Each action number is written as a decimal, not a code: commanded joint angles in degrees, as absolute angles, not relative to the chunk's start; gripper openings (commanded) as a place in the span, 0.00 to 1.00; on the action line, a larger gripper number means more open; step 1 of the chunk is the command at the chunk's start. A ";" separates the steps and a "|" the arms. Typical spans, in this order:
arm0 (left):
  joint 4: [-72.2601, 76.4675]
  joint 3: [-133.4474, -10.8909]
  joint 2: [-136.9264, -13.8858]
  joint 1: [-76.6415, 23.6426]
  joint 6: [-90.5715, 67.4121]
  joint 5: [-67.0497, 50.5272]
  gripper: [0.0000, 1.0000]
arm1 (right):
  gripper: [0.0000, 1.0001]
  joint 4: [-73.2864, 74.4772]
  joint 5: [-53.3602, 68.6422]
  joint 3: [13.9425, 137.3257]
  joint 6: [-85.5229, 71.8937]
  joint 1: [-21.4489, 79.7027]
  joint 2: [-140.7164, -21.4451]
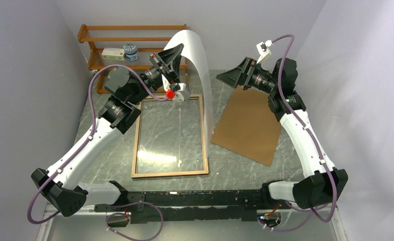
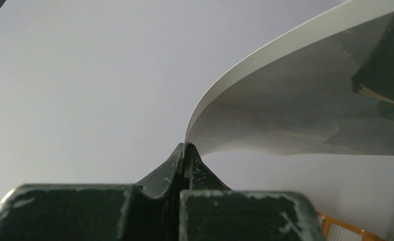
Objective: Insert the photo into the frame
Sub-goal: Turn over the photo from the photo frame.
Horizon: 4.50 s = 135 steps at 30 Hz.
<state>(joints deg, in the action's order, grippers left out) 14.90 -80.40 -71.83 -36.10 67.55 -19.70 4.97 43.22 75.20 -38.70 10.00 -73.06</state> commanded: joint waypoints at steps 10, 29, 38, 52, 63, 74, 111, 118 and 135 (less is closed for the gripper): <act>-5.53 -87.07 -70.46 -36.28 72.66 -20.35 0.03 | 0.99 15.54 23.71 89.21 -22.41 24.37 -70.50; -25.91 -96.37 -75.31 -36.25 73.15 -9.72 0.03 | 0.94 30.93 -8.25 99.92 -17.04 46.81 -77.49; -28.11 -97.68 -75.70 -36.25 72.55 -10.49 0.03 | 0.85 32.41 -11.33 101.03 -17.37 47.89 -79.24; -33.48 -100.89 -79.03 -36.29 72.62 -10.20 0.03 | 0.38 42.70 -16.21 111.55 -11.84 49.30 -85.09; -35.87 -102.78 -80.01 -36.25 72.26 -10.69 0.03 | 0.53 50.11 -21.44 117.63 -5.51 49.65 -89.92; -37.09 -103.97 -80.51 -36.29 71.42 -11.18 0.02 | 0.36 52.20 -19.55 117.51 -2.28 49.74 -91.05; -11.29 -84.20 -65.17 -36.10 38.59 3.14 0.94 | 0.00 37.77 -26.27 103.23 -7.70 48.29 -83.28; -13.93 -81.98 -62.73 -36.07 15.59 3.67 0.94 | 0.00 39.96 -31.30 108.76 -18.49 47.73 -84.41; -20.61 -81.76 -66.20 -37.49 -27.86 -9.73 0.90 | 0.00 48.04 -42.80 113.99 -42.47 47.90 -88.62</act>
